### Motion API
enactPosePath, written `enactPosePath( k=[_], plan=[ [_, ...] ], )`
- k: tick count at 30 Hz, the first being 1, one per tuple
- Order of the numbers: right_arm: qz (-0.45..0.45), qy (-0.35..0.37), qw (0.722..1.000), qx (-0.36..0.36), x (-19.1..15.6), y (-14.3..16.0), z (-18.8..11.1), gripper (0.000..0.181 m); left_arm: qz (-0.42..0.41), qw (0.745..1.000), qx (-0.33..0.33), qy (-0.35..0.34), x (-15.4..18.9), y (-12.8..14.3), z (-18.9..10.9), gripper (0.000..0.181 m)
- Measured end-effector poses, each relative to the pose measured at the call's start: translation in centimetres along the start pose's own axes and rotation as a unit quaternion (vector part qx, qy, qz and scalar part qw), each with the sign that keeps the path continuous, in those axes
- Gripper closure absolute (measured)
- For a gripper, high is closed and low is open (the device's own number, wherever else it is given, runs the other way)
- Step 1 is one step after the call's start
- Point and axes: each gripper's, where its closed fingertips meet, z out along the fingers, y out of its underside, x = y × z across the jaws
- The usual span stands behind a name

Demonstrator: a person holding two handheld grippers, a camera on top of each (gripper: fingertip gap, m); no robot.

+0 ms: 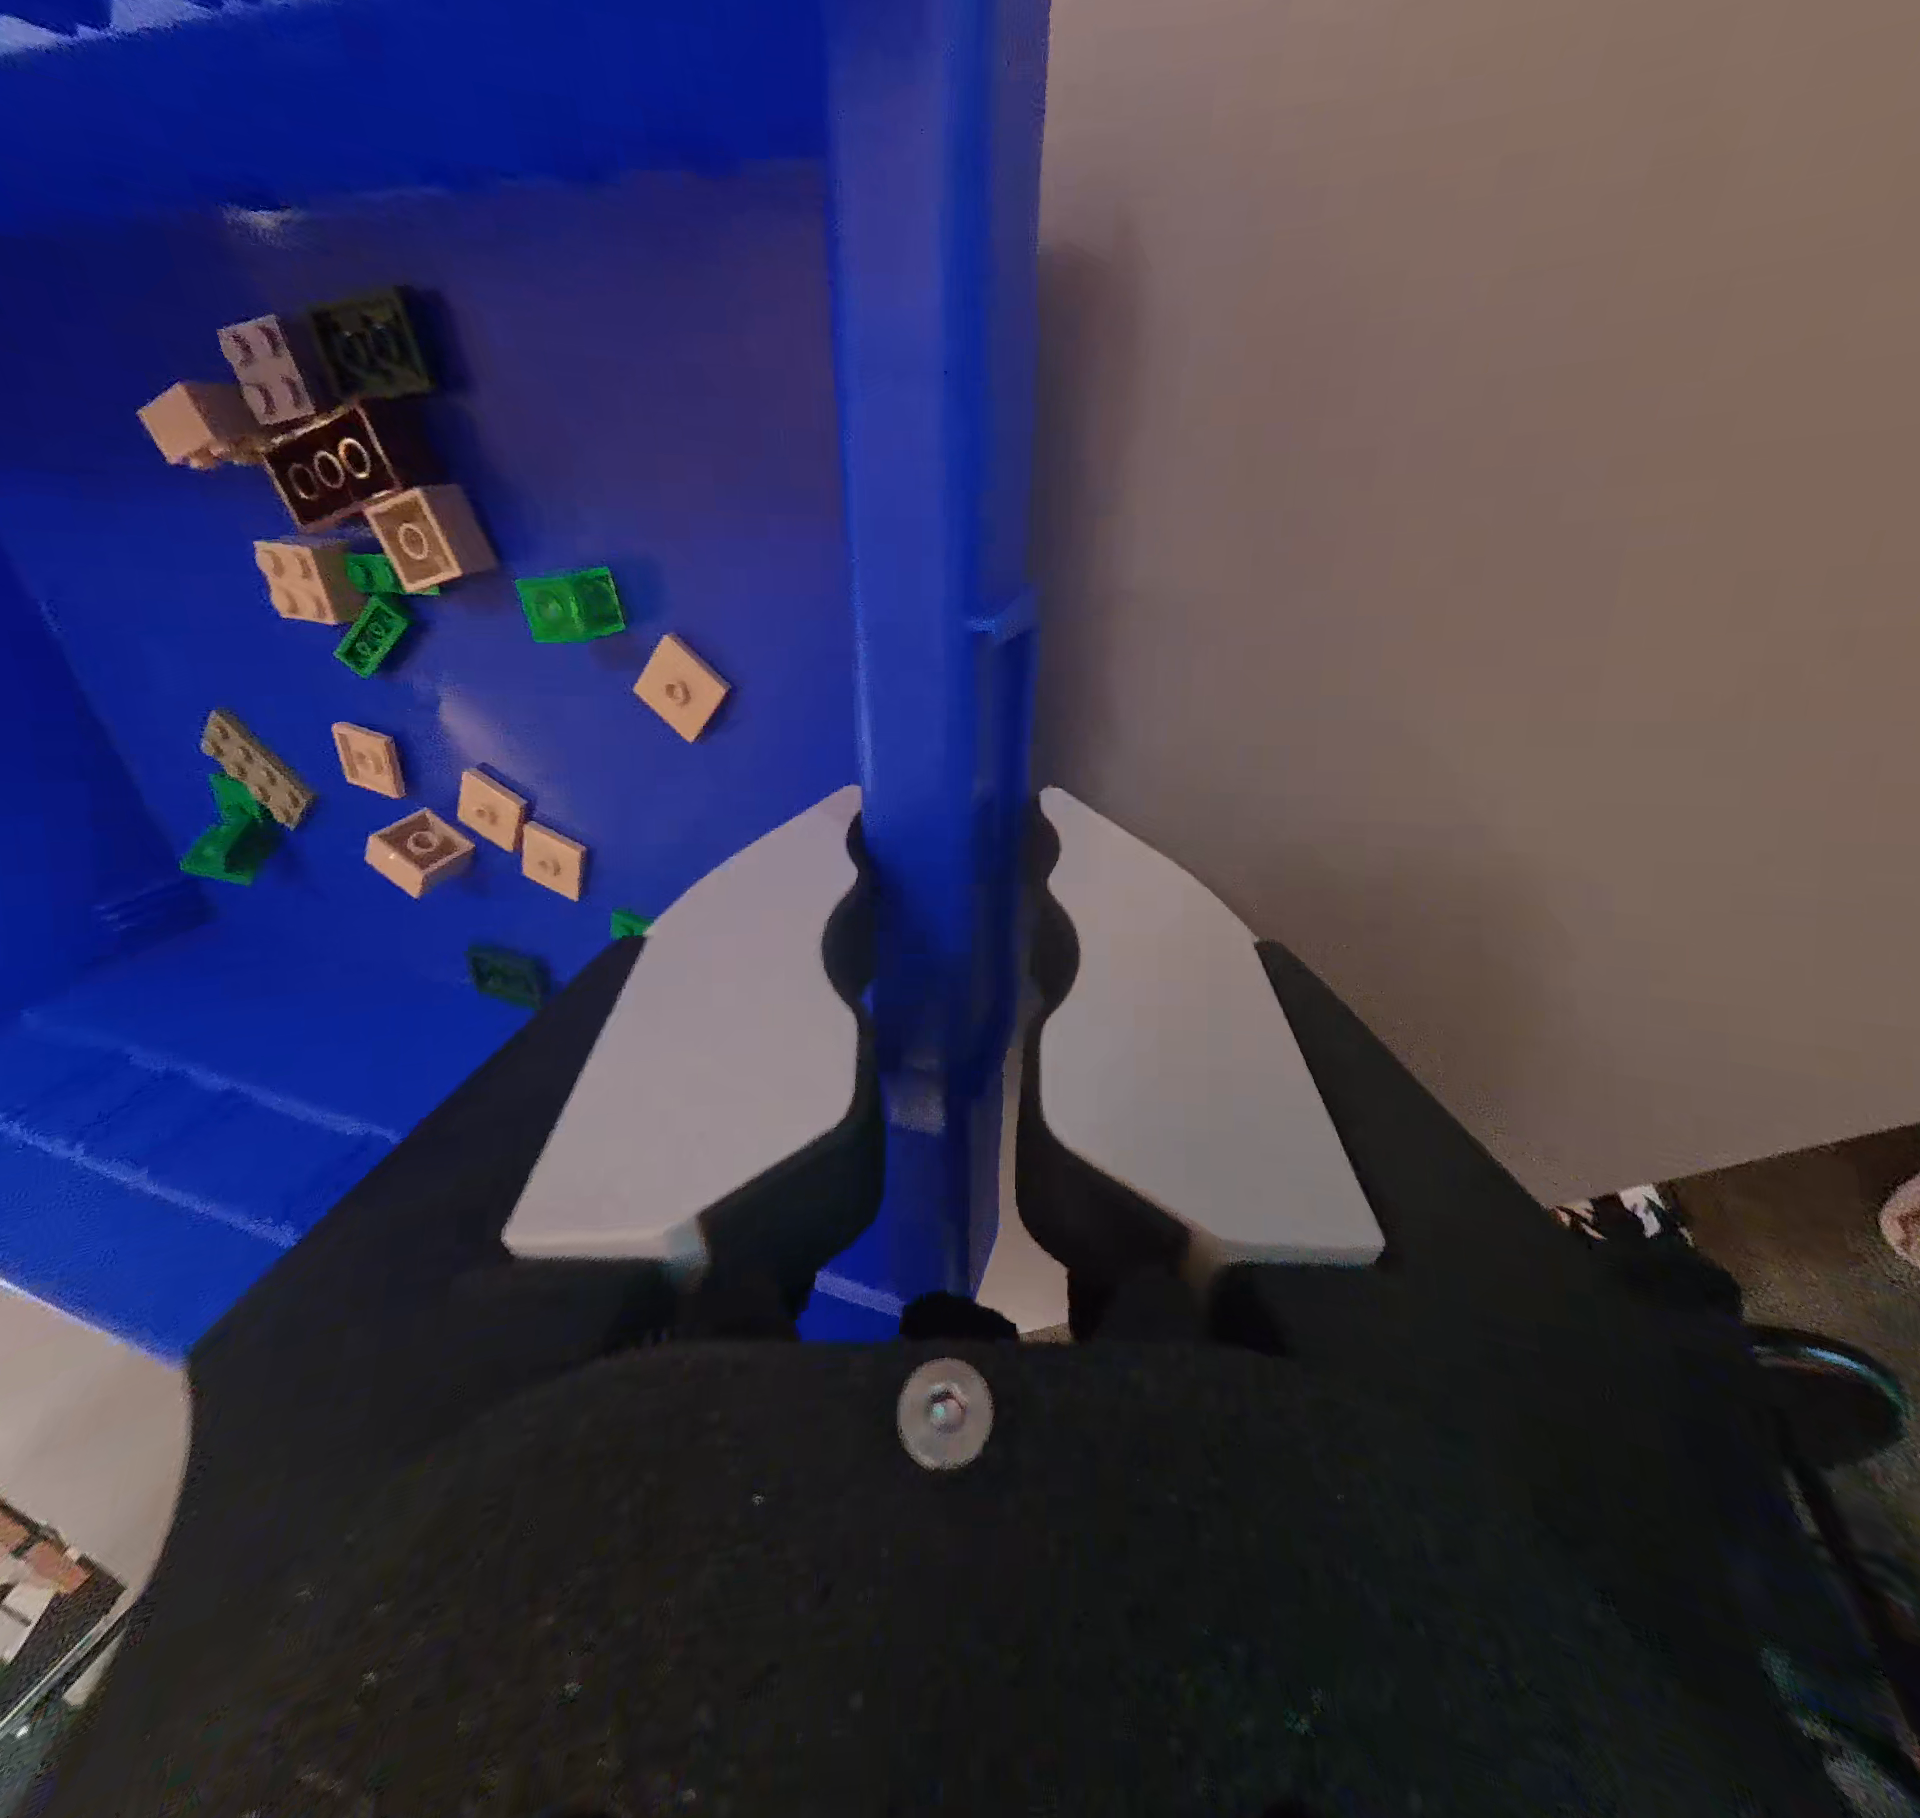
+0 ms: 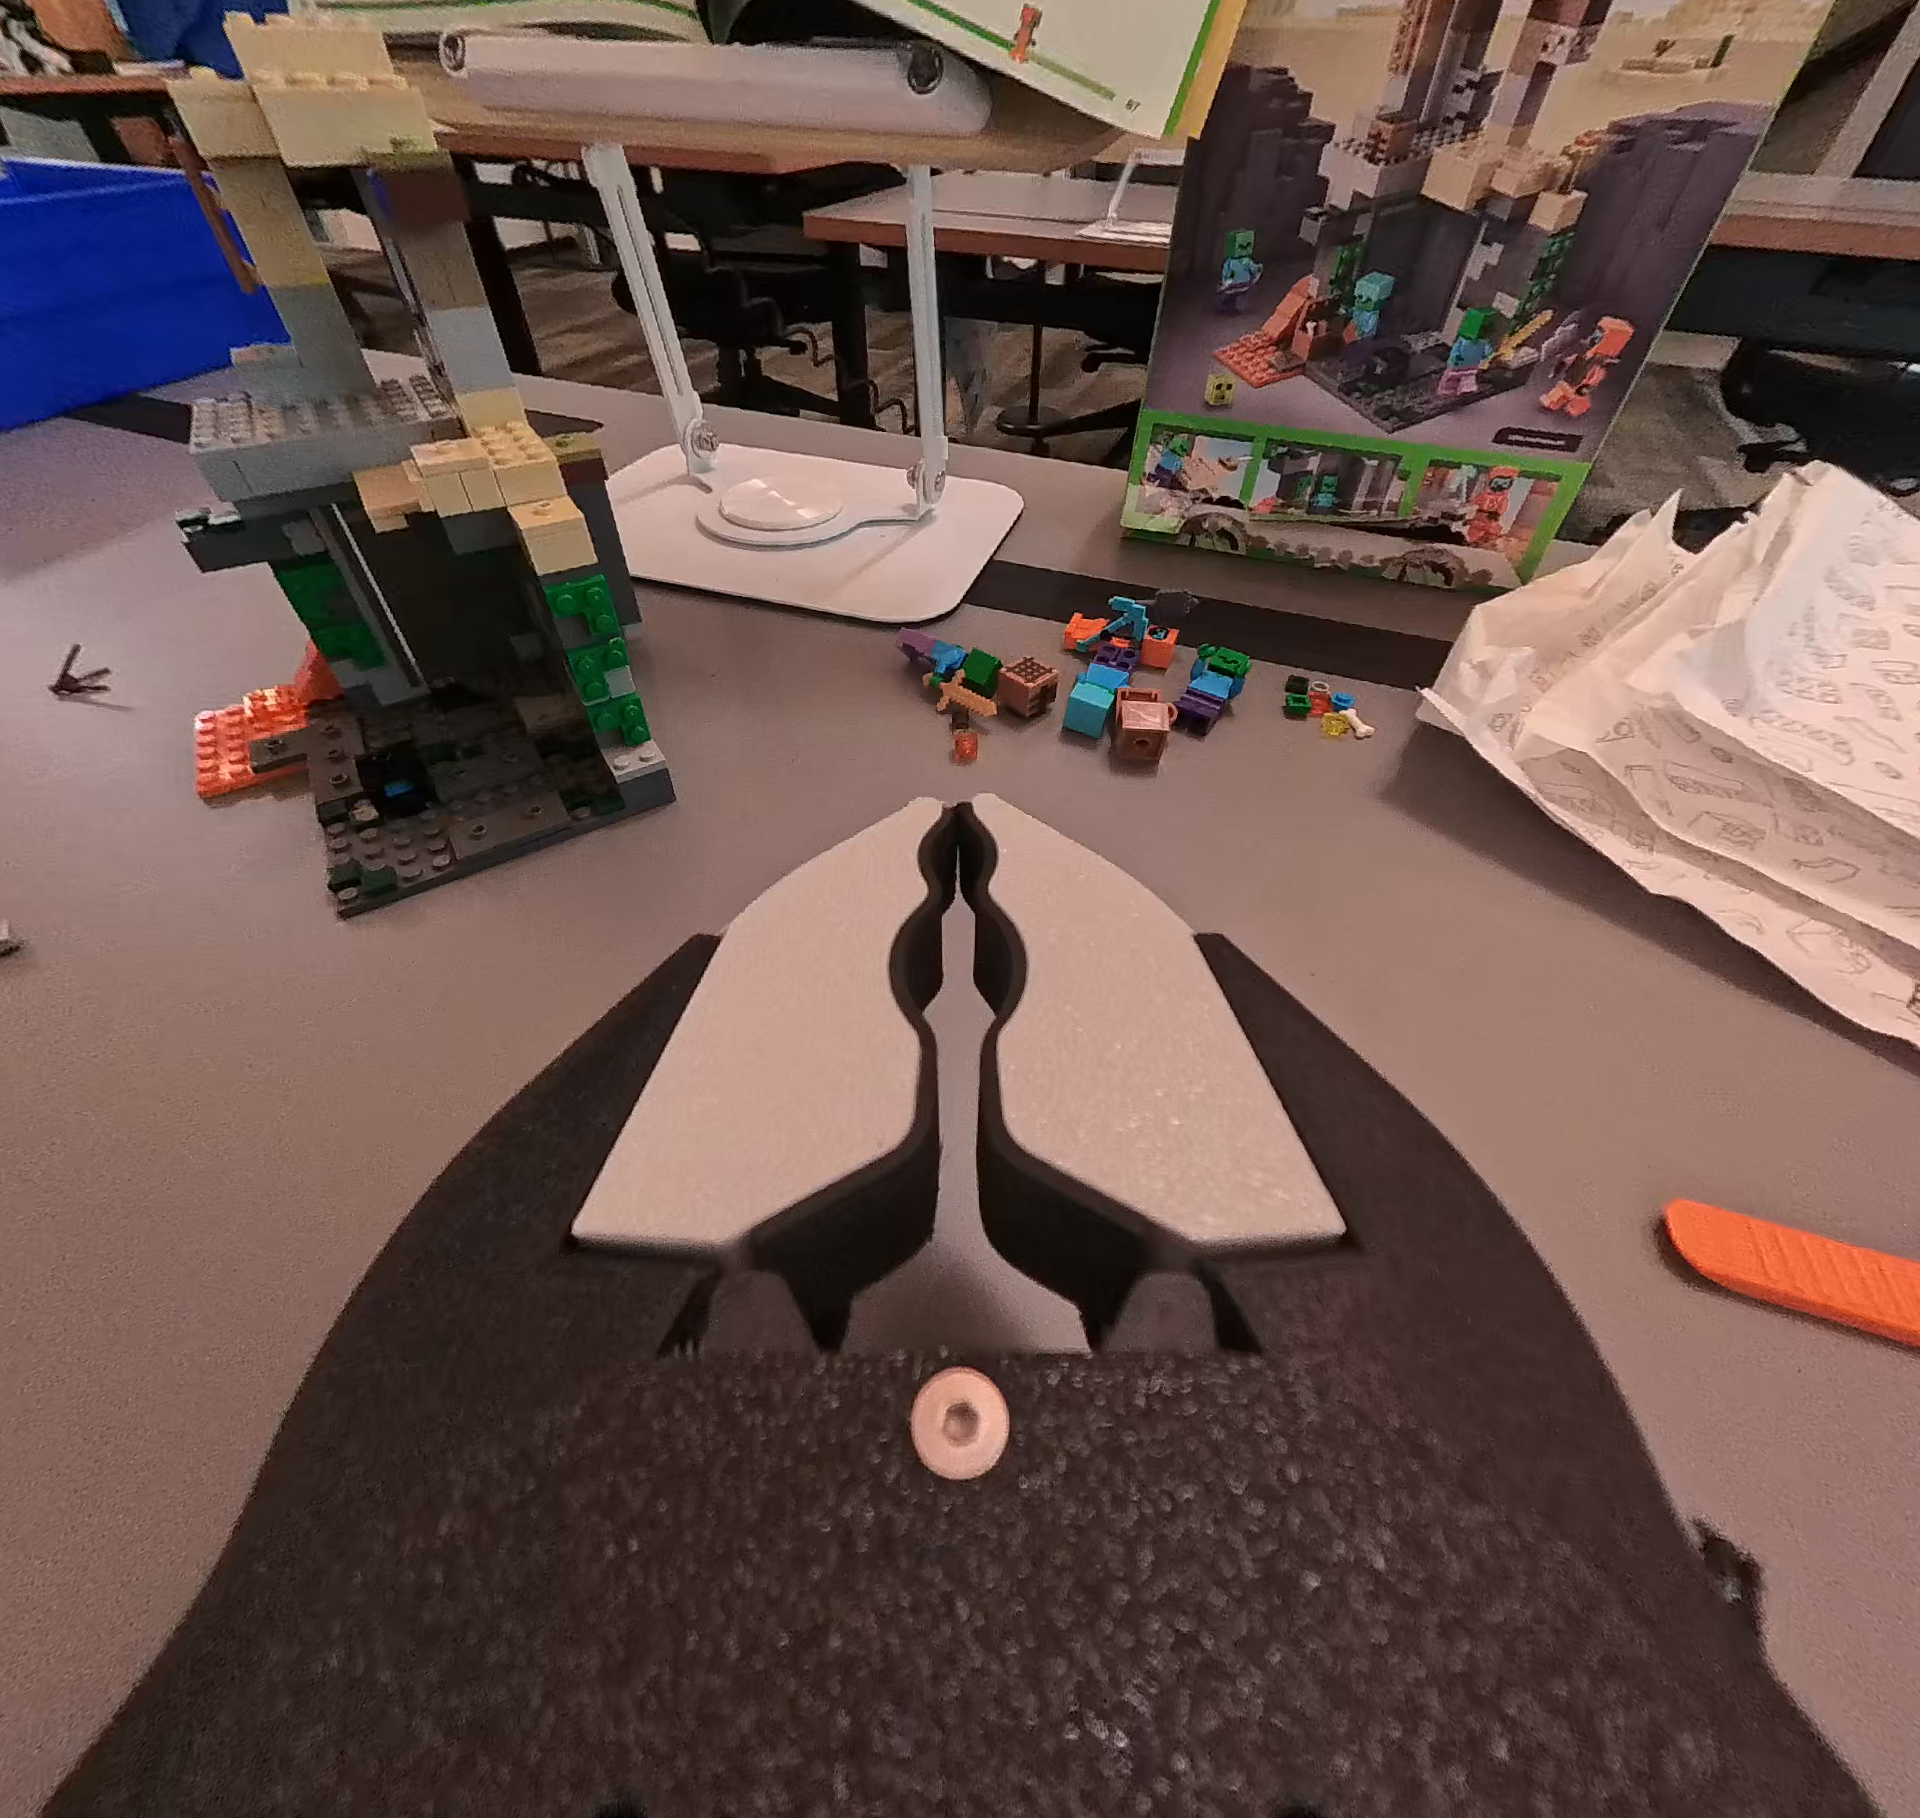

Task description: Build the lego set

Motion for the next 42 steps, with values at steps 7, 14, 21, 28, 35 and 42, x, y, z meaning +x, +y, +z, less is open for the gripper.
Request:
enactPosePath(
  k=[7, 14, 21, 28, 35, 42],
  plan=[
    [0.044, -0.013, 0.999, 0.008, 0.3, -0.2, -0.2, 0.181, 0.016, 0.996, 0.018, 0.09, 0.6, 0.6, -5.4, 0.156],
    [0.049, -0.021, 0.999, 0.009, 0.2, -0.2, -0.2, 0.181, 0.051, 0.975, 0.032, 0.215, -1.0, 0.9, -12.4, 0.155],
    [0.047, -0.021, 0.999, 0.01, 0.1, -0.4, -0.4, 0.181, 0.018, 0.968, 0.046, 0.247, -5.1, 0.0, -12.6, 0.155],
    [0.04, -0.017, 0.999, 0.009, 0.1, -0.4, -0.3, 0.181, 0.036, 0.98, 0.04, 0.19, -4.0, -0.8, -10.8, 0.154],
    [0.038, -0.015, 0.999, 0.008, 0.2, -0.3, -0.3, 0.181, 0.047, 0.995, 0.056, 0.069, -0.9, -1.5, -6.3, 0.154],
    [0.032, -0.016, 0.999, -0.001, -0.2, 0.1, 0.0, 0.181, 0.038, 0.996, 0.078, -0.018, 2.3, -1.7, -2.1, 0.154]
  ],
)
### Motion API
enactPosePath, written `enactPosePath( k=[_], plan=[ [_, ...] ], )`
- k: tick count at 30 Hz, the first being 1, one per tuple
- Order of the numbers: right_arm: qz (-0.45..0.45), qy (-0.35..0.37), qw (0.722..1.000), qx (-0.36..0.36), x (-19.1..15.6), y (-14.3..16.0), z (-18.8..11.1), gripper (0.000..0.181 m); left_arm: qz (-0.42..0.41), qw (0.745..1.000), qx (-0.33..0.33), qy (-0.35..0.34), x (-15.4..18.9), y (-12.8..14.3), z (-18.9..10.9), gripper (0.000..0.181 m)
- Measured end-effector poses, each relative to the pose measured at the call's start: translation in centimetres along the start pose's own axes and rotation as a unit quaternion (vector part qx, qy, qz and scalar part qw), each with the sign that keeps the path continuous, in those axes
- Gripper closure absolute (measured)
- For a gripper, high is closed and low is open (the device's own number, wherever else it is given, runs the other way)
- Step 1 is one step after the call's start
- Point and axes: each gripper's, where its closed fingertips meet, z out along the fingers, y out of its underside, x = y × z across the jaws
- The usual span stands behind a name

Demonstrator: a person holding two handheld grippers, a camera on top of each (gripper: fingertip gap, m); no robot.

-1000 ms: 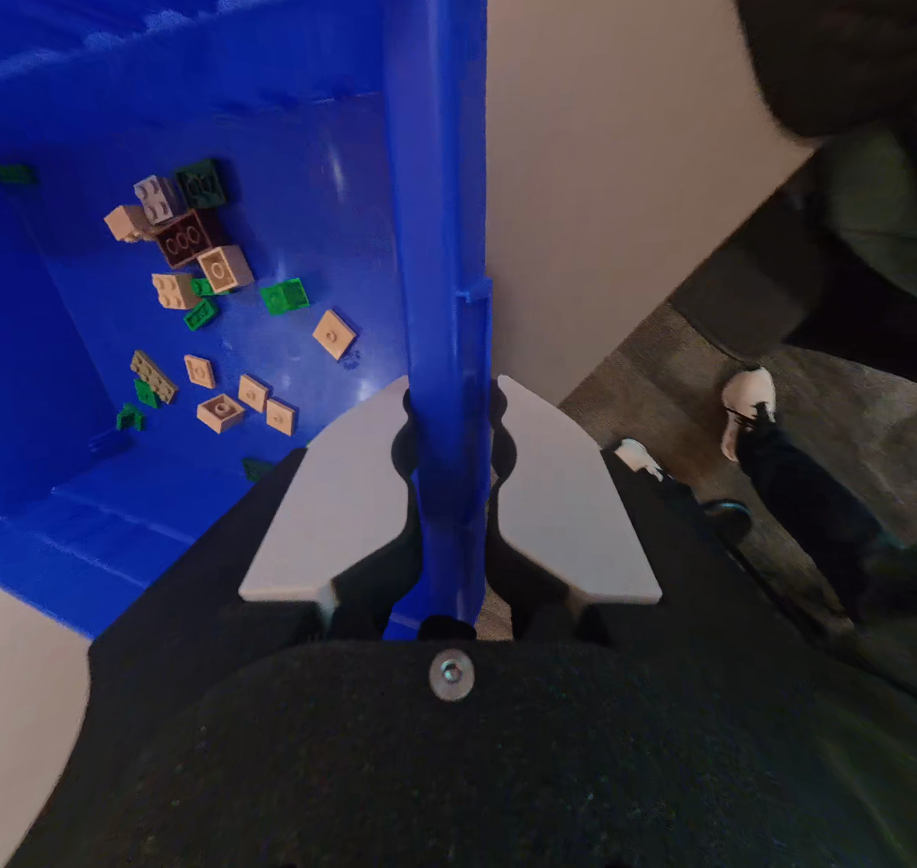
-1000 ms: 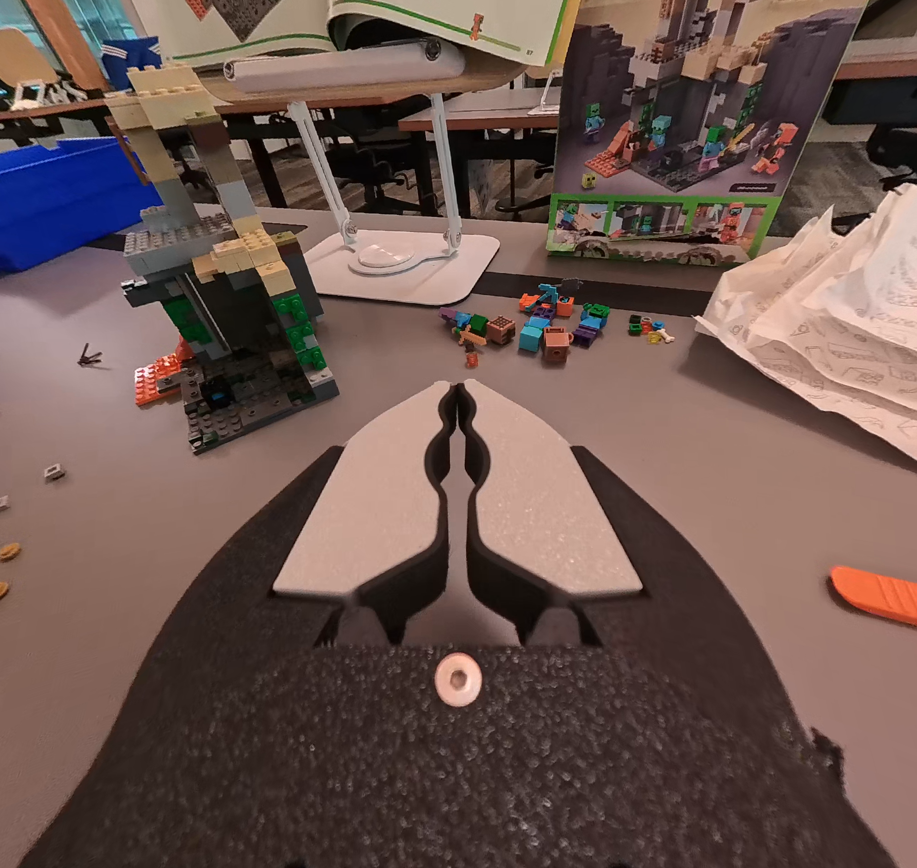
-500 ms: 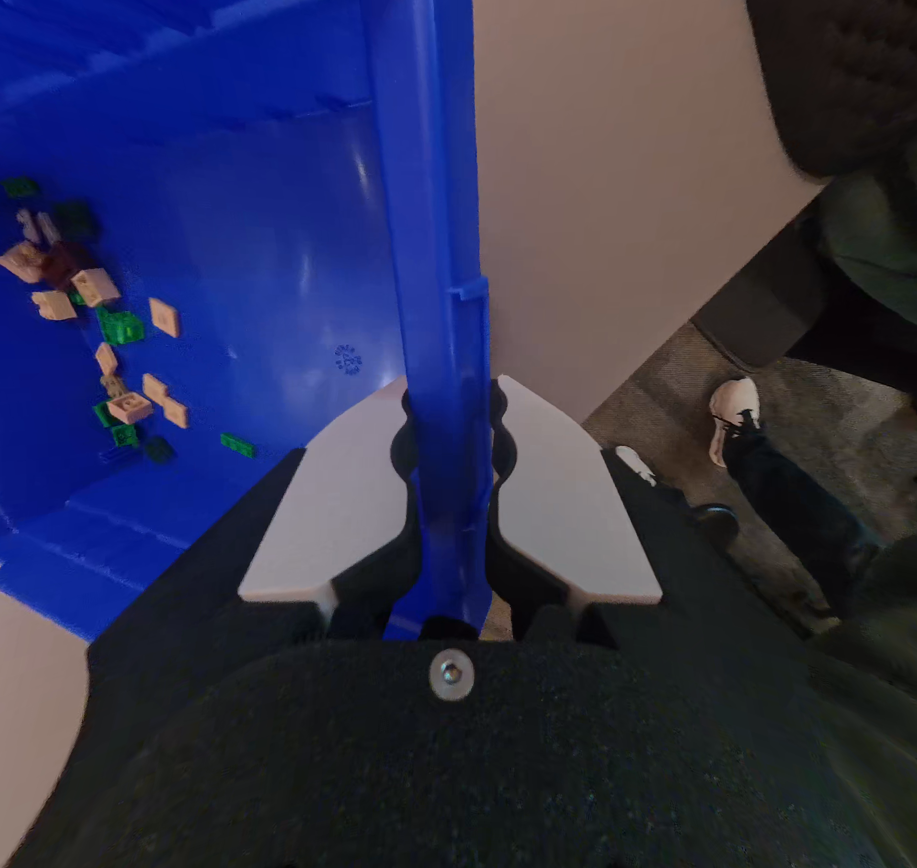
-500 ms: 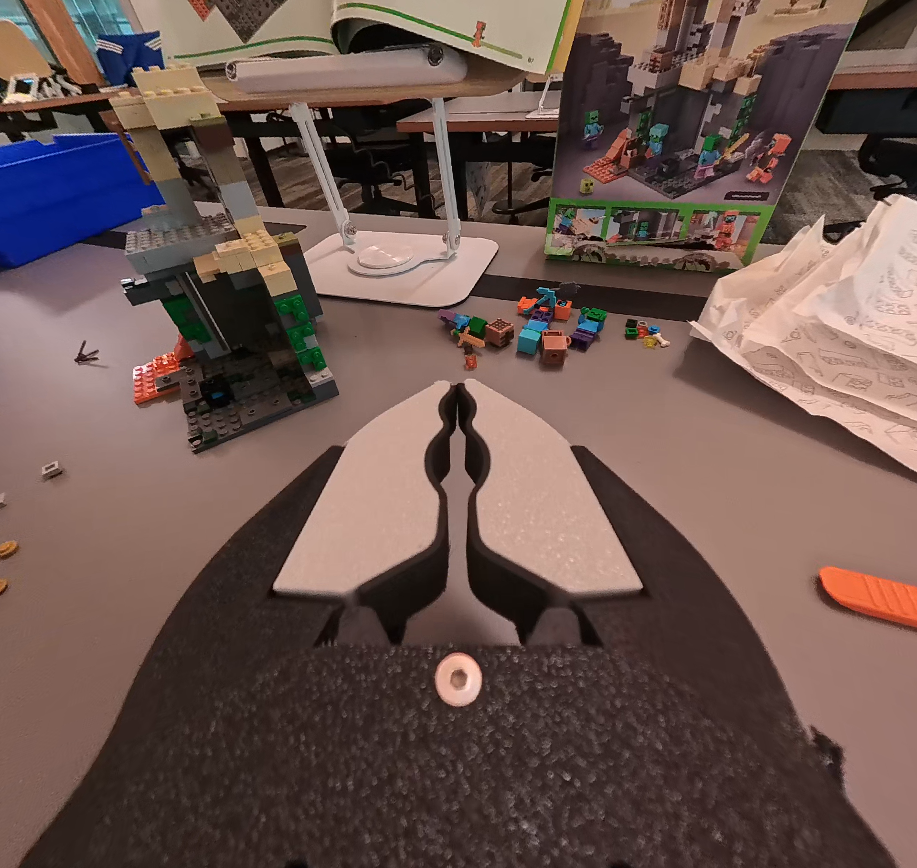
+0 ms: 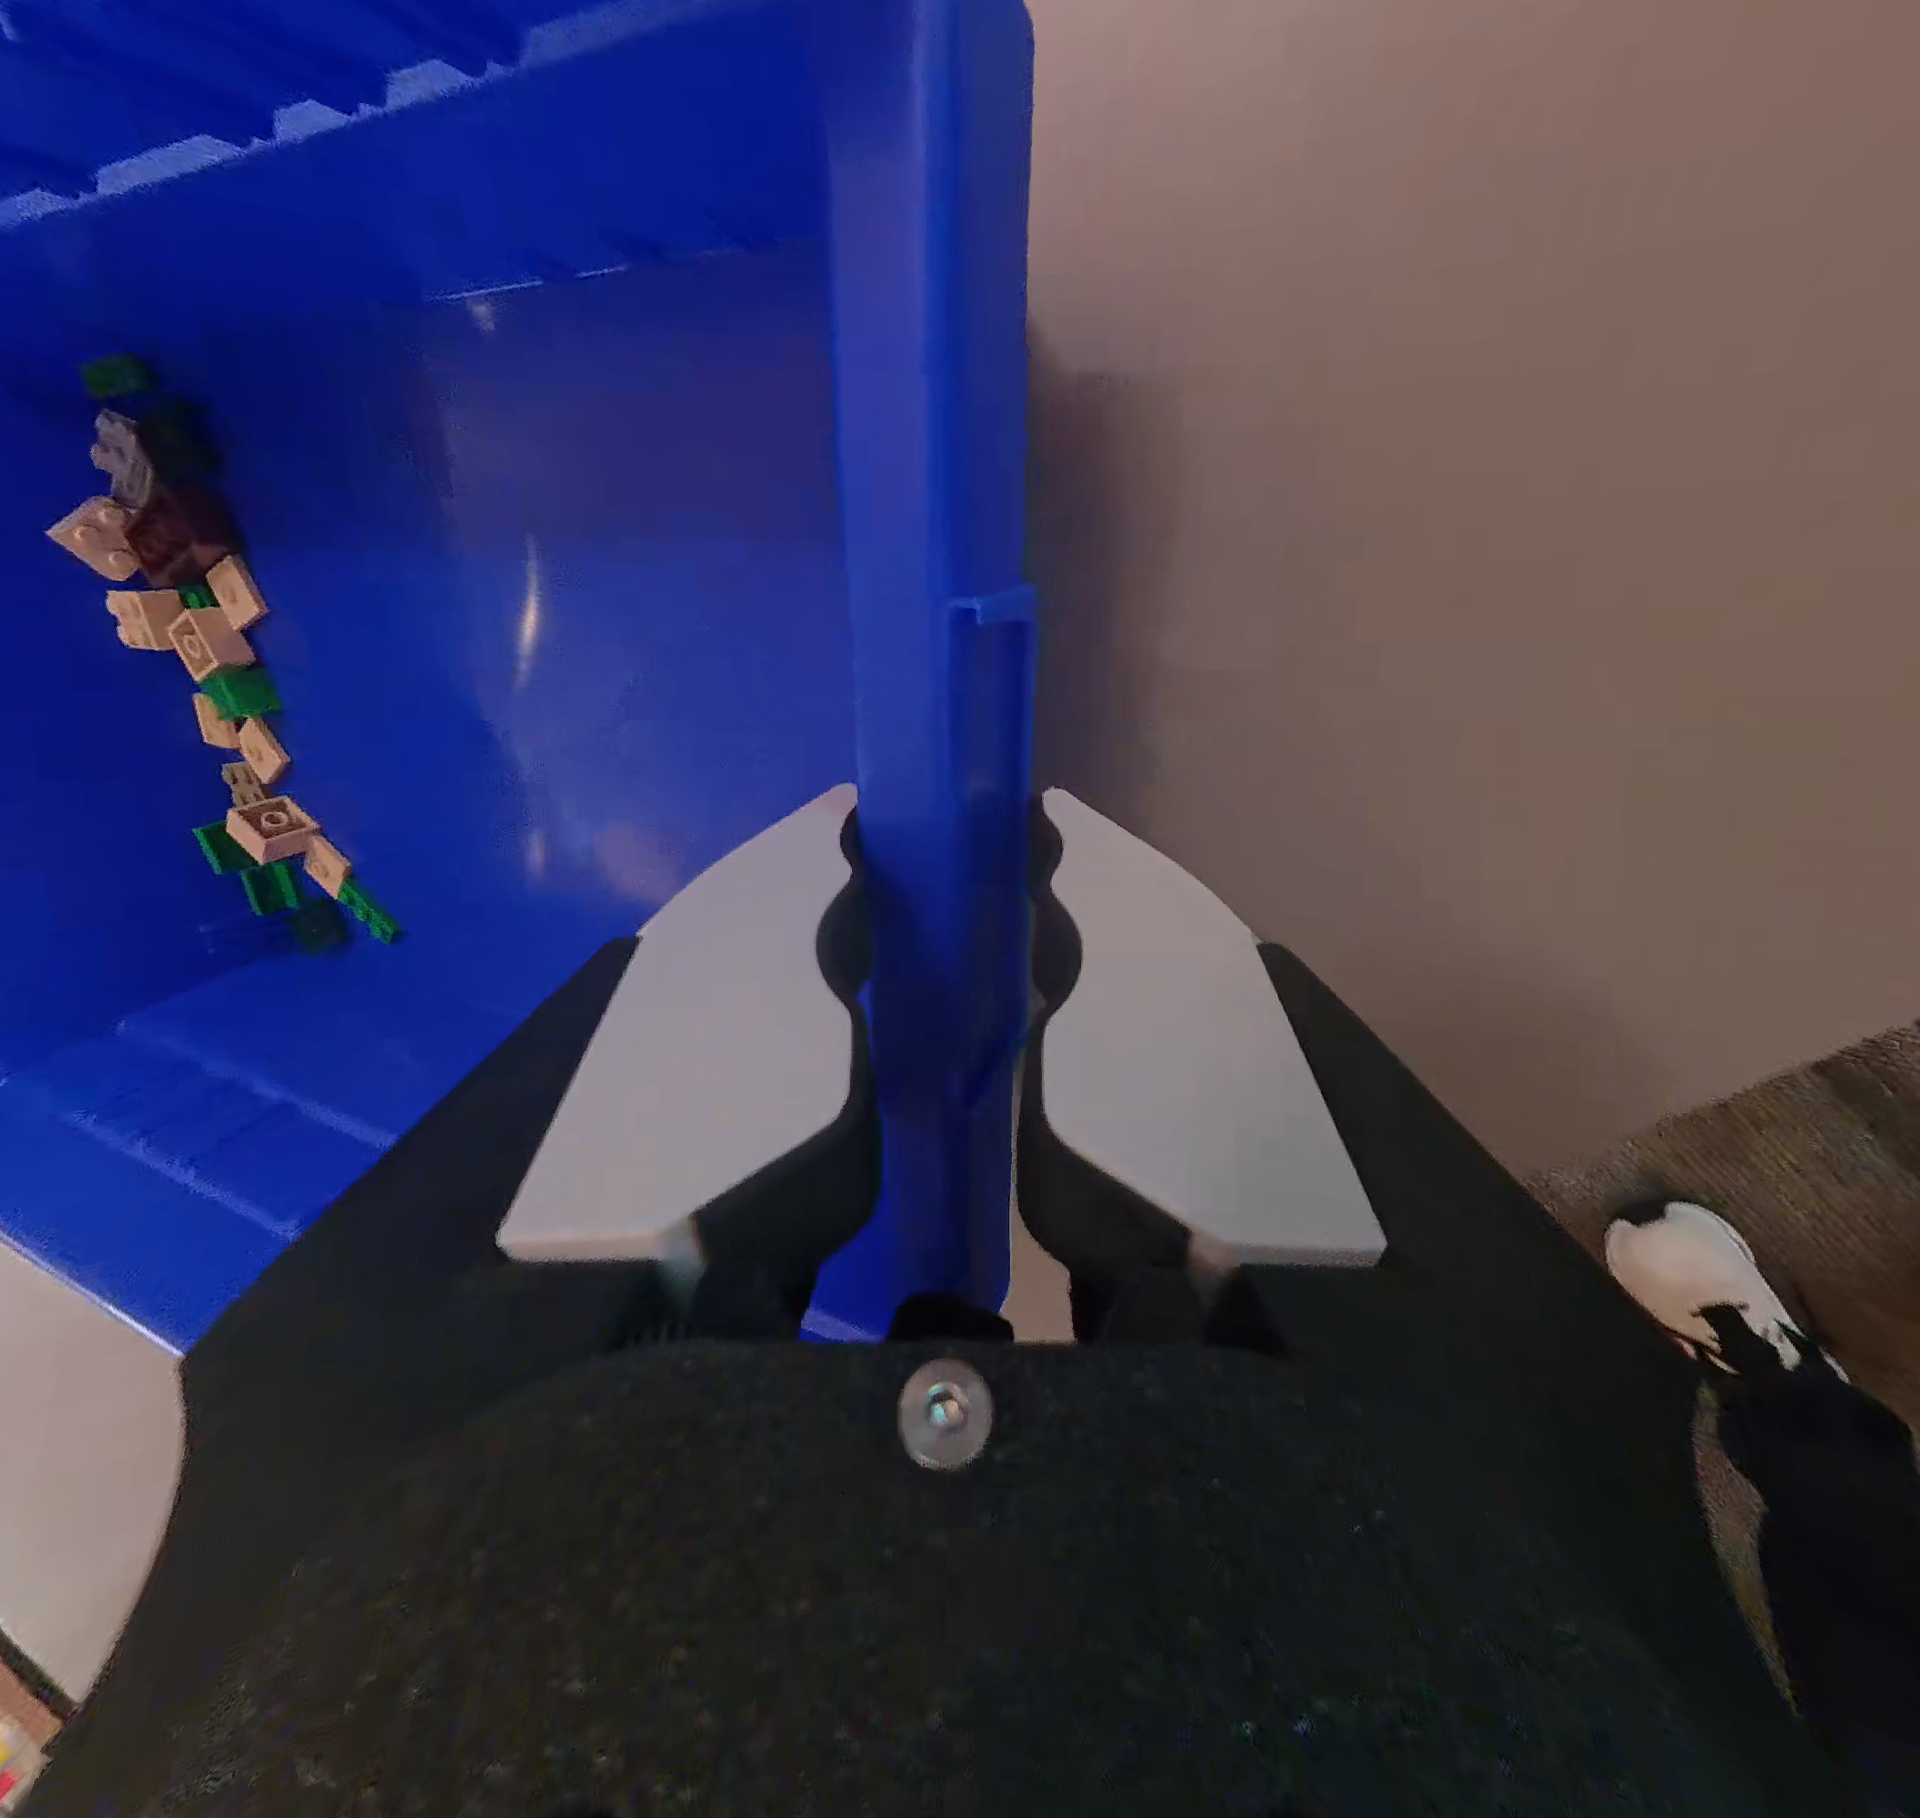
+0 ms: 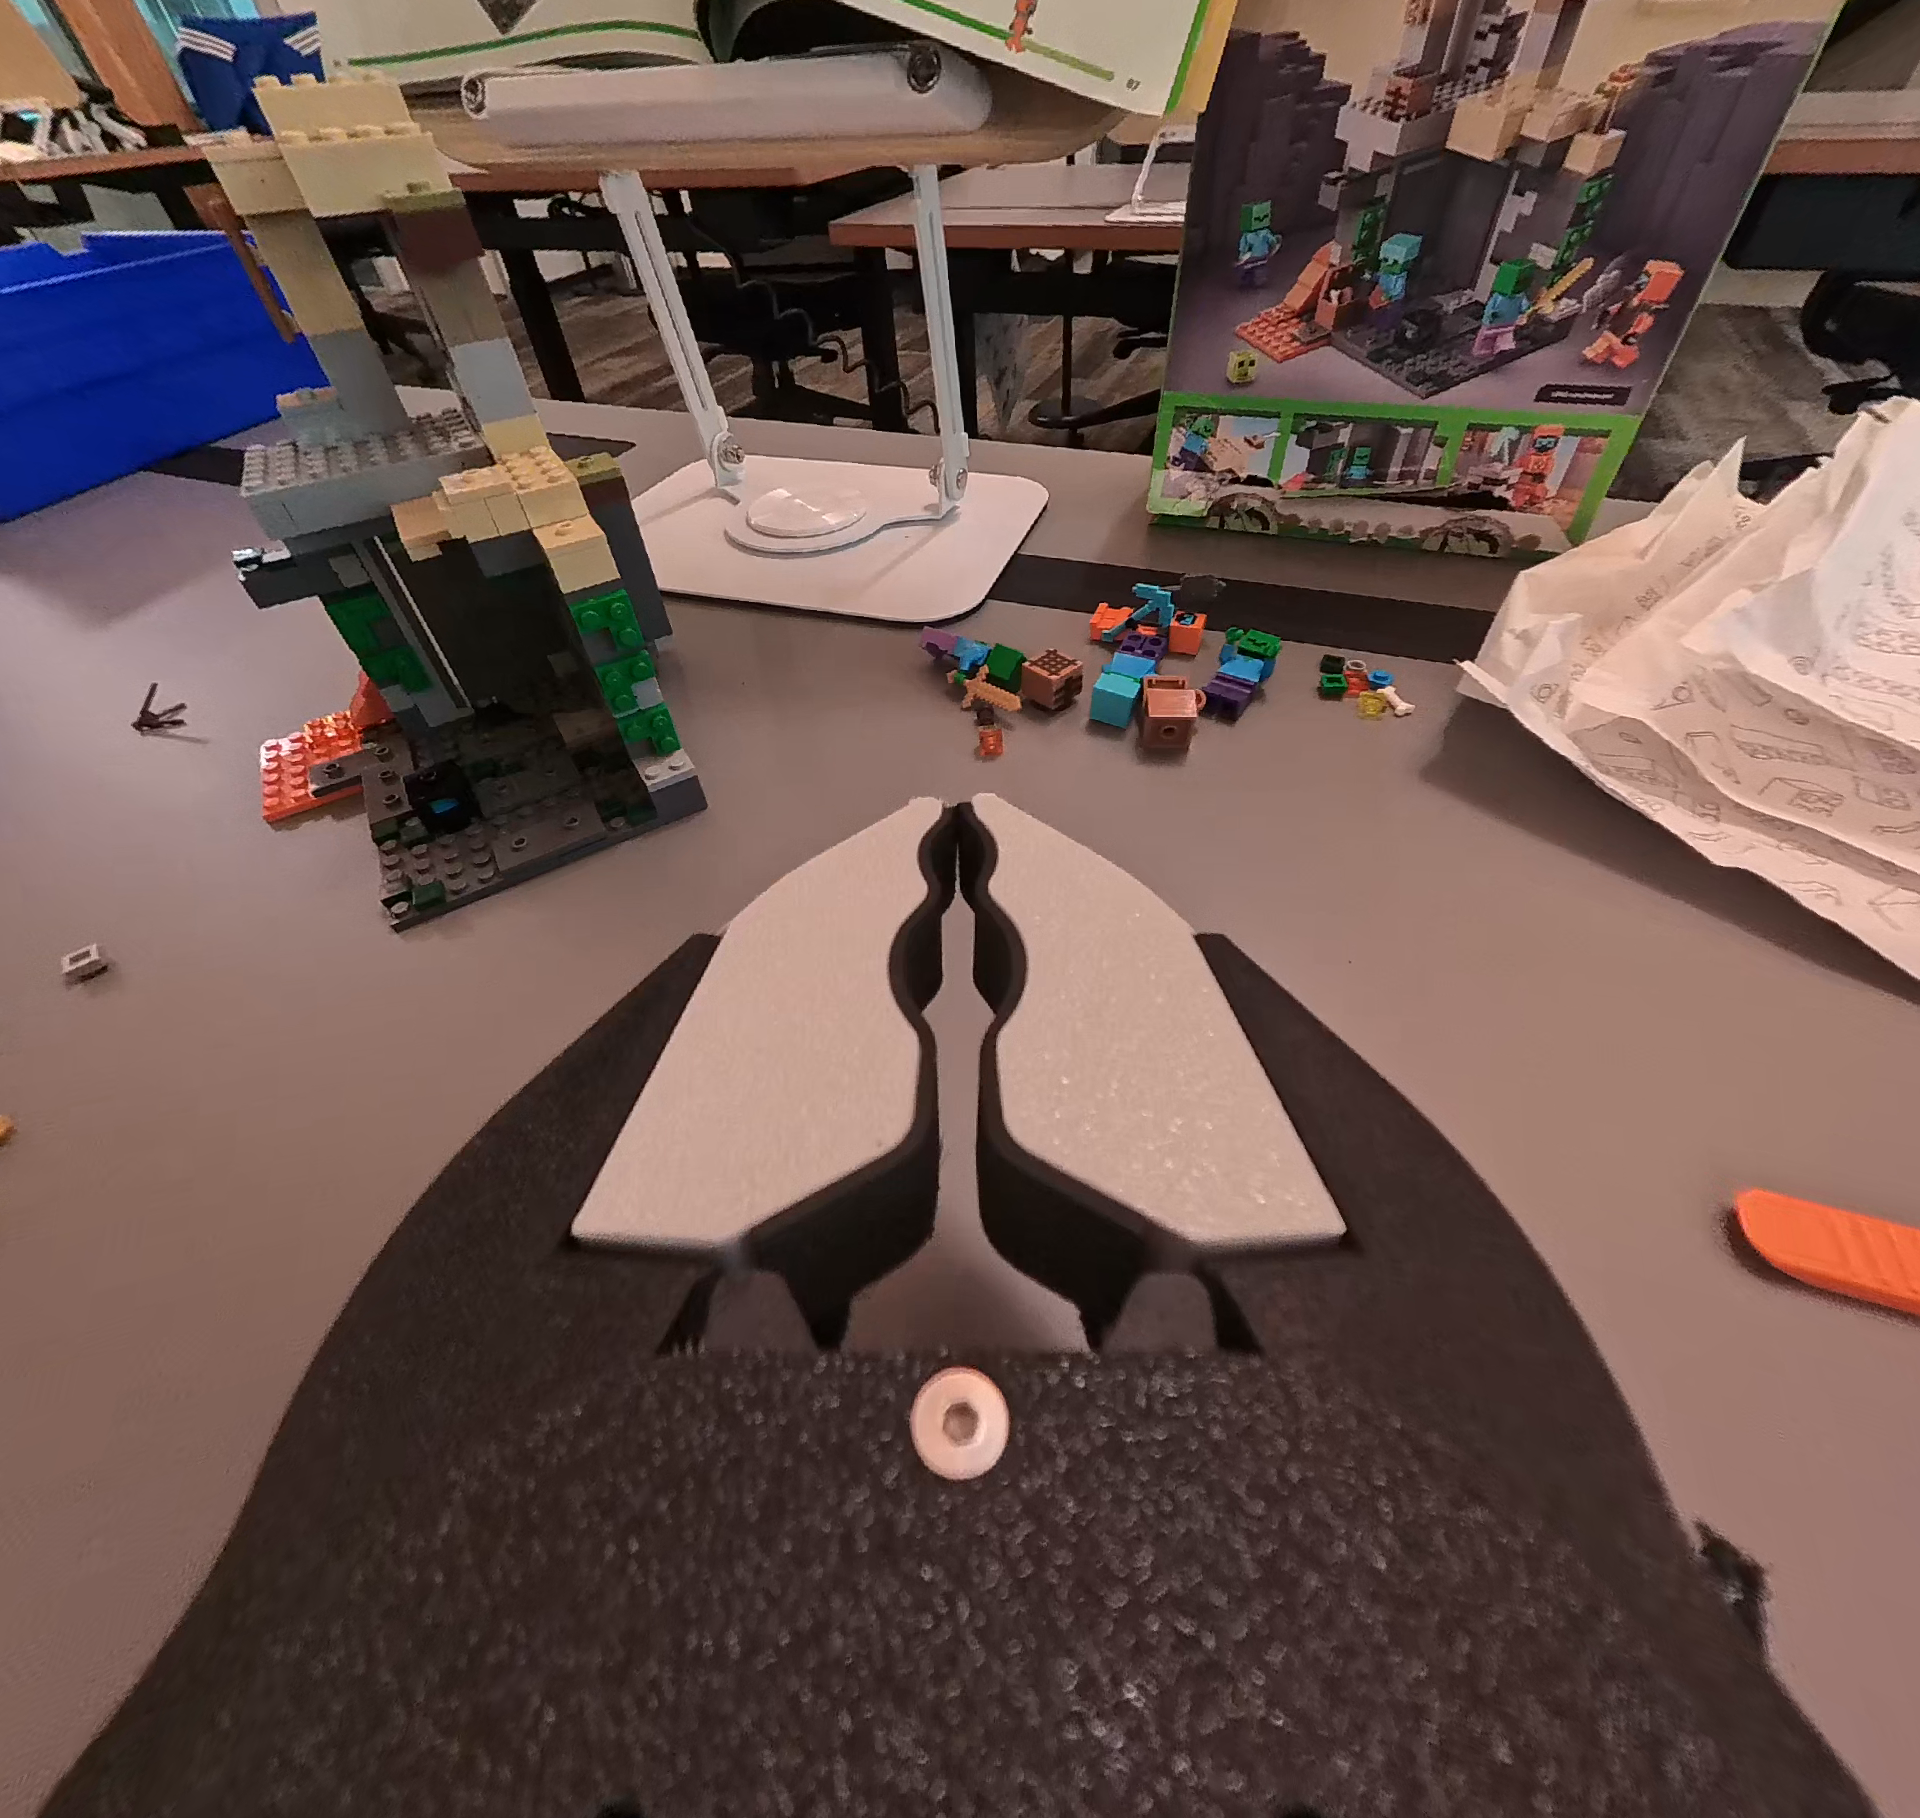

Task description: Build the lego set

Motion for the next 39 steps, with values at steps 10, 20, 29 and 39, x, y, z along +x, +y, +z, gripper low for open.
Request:
enactPosePath(
  k=[10, 20, 29, 39],
  plan=[
    [-0.008, -0.004, 1.0, -0.01, -0.6, 0.4, 0.4, 0.181, -0.016, 0.998, 0.044, -0.044, 1.2, -0.7, 1.0, 0.153],
    [-0.007, -0.01, 1.0, -0.008, -0.7, 0.4, 0.5, 0.181, -0.162, 0.955, 0.249, 0.018, -3.5, -5.7, -5.9, 0.15],
    [-0.007, -0.021, 1.0, 0.006, -1.0, -0.3, 0.1, 0.181, -0.349, 0.914, 0.173, -0.109, -19.1, -5.0, 1.2, 0.163],
    [0.007, -0.026, 1.0, 0.013, -0.6, -0.5, -0.3, 0.181, -0.433, 0.891, 0.073, -0.112, -23.1, -3.9, 10.0, 0.16]
  ],
)
